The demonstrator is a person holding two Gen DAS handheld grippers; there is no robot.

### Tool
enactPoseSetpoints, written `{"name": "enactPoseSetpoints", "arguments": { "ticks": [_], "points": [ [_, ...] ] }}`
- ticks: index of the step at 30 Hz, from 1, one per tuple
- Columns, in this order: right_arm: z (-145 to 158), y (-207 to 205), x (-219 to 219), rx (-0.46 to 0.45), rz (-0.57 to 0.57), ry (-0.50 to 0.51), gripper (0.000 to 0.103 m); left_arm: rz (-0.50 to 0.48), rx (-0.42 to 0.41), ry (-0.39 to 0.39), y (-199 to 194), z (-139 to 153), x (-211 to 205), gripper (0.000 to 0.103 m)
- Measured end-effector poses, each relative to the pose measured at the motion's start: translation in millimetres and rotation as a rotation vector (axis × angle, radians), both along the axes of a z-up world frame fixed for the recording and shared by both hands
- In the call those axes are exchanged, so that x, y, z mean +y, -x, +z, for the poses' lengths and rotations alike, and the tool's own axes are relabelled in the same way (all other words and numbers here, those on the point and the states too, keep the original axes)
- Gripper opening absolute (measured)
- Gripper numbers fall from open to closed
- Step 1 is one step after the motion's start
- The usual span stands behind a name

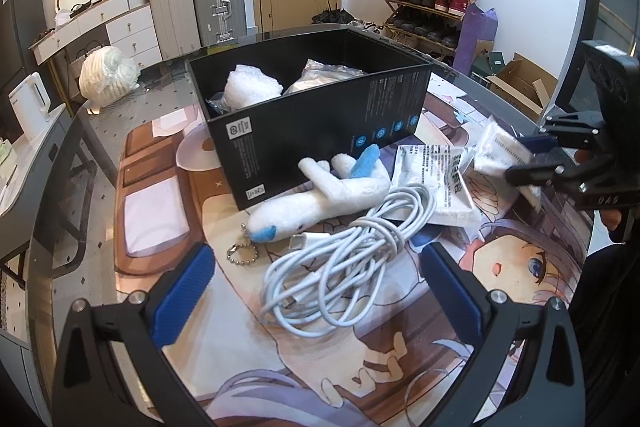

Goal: Organize soft objects
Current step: 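Lower the right tool onto the white printed medicine packet and close, then grasp the white cable coil with the left tool while the right tool lifts the packet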

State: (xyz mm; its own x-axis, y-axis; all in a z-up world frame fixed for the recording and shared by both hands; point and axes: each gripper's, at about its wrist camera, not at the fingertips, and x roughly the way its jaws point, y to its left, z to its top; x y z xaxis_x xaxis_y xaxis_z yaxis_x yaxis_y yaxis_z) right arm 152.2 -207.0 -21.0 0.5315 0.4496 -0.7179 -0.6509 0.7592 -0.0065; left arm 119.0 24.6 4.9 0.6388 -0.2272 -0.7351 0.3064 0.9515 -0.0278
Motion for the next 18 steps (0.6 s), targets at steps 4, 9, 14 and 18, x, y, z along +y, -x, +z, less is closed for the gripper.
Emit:
{"name": "enactPoseSetpoints", "arguments": {
  "ticks": [4,9,14,18],
  "points": [
    [8,0,-12,-0.009,-0.014,-0.068,0.036,-0.005,0.009,-0.008,-1,-3,-2,0.103],
    [13,-2,-19,-0.024,-0.044,-0.092,0.036,-0.021,0.011,-0.01,-1,-3,-6,0.103],
    [18,-1,-22,-0.037,-0.054,-0.117,0.036,-0.036,0.017,-0.001,-1,-3,-9,0.102],
    [17,-2,-19,-0.038,-0.046,-0.115,0.036,-0.079,0.047,-0.002,-1,-8,-17,0.087]
  ]
}}
